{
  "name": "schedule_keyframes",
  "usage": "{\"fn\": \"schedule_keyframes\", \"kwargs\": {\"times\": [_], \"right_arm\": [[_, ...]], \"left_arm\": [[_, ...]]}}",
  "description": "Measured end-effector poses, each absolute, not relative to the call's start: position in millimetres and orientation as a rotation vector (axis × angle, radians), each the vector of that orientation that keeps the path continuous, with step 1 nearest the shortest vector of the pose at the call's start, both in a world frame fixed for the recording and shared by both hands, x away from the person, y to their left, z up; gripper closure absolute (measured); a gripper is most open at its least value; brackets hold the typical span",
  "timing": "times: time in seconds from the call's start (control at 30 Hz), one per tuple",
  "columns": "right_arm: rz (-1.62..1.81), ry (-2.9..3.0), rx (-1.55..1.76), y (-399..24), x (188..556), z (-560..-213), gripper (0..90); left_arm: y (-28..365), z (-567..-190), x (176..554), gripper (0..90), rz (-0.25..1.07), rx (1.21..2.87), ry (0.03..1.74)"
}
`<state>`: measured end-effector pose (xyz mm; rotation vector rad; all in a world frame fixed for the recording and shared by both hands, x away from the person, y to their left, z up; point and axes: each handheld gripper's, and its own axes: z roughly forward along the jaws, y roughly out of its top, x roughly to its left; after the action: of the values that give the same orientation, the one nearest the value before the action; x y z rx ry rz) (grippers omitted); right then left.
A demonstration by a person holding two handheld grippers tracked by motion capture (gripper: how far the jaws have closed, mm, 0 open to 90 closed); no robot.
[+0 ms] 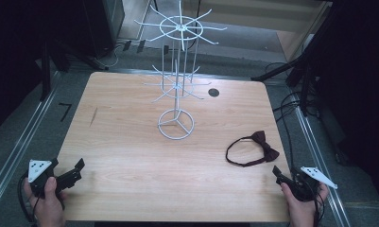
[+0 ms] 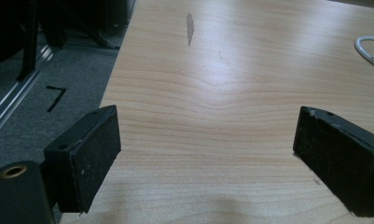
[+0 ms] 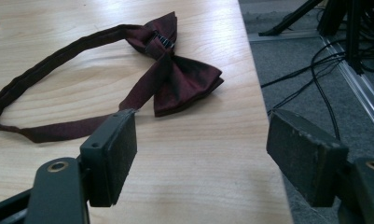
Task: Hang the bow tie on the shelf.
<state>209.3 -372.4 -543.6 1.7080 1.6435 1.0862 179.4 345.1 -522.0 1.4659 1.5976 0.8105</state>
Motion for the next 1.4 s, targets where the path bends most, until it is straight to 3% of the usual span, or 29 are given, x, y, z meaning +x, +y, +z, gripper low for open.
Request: {"fn": "schedule_keyframes", "kwargs": {"times": [0.27, 0.67, 1.17, 1.4], "right_arm": [[1.097, 1.720, 1.704, -374.1, 222.7, -523.1, 34.5], [0.854, 1.992, 1.739, -344.4, 266.2, -499.2, 33.0], [0.662, 2.033, 1.819, -330.0, 326.0, -509.6, 29.3], [0.664, 2.011, 1.877, -333.2, 328.2, -522.8, 40.8]], "left_arm": [[346.2, -522.1, 179.5, 8.1, 0.800, 1.460, 1.597], [348.3, -522.4, 179.7, 8.1, 0.783, 1.444, 1.596], [348.3, -522.3, 180.1, 8.2, 0.780, 1.456, 1.594], [348.3, -522.4, 180.6, 8.2, 0.772, 1.464, 1.594]]}}
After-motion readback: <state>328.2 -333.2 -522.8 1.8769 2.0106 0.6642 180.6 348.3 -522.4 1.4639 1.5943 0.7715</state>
